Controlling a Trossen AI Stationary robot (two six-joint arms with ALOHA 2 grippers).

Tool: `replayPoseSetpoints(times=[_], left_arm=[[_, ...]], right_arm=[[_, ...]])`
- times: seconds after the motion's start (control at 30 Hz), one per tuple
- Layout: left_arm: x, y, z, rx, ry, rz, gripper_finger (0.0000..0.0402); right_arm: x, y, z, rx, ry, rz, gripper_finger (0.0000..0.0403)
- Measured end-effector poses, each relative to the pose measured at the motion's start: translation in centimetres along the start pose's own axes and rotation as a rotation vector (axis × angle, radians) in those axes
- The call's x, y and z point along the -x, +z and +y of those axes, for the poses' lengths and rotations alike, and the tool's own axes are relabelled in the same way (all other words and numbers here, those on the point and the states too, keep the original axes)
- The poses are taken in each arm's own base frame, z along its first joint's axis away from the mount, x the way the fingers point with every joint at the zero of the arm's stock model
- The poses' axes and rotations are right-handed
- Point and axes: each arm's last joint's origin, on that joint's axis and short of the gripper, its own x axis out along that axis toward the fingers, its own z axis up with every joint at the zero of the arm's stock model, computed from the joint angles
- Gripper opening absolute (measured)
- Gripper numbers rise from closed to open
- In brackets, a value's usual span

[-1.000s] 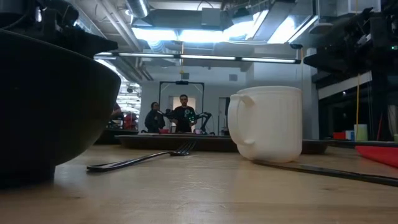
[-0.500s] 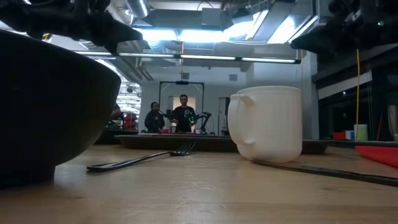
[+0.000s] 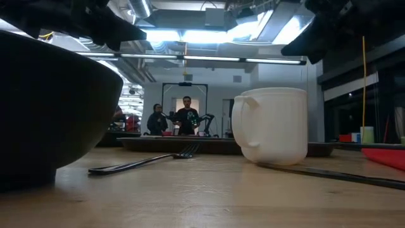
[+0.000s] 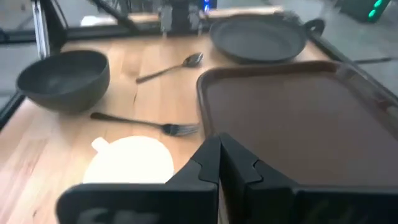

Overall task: Set up tray
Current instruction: Put the white mug on the brown serving tray

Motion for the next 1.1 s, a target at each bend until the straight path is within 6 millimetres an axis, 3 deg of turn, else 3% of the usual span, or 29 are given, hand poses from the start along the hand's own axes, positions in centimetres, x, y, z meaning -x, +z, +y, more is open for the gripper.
replayPoseSetpoints(times=[0.27, 0.43, 0.63, 1.1], left_arm=[[0.1, 0.0, -0.5, -0.002, -0.055, -0.003, 0.0005], [0.1, 0.1, -0.7, -0.002, -0.068, -0.005, 0.0004], [0.1, 0.0, -0.9, -0.009, -0.106, -0.006, 0.0004], [0.1, 0.0, -0.9, -0.005, -0.106, -0.005, 0.0004]], right_arm=[[-2.0, 2.2, 2.6, 0.103, -0.061, 0.149, 0.0003], [-2.7, 3.2, 3.9, 0.079, 0.043, 0.201, 0.0014], [-2.9, 3.9, 4.0, 0.045, 0.061, 0.219, 0.0027], [-2.6, 5.9, 4.2, -0.208, 0.043, 0.305, 0.0009]])
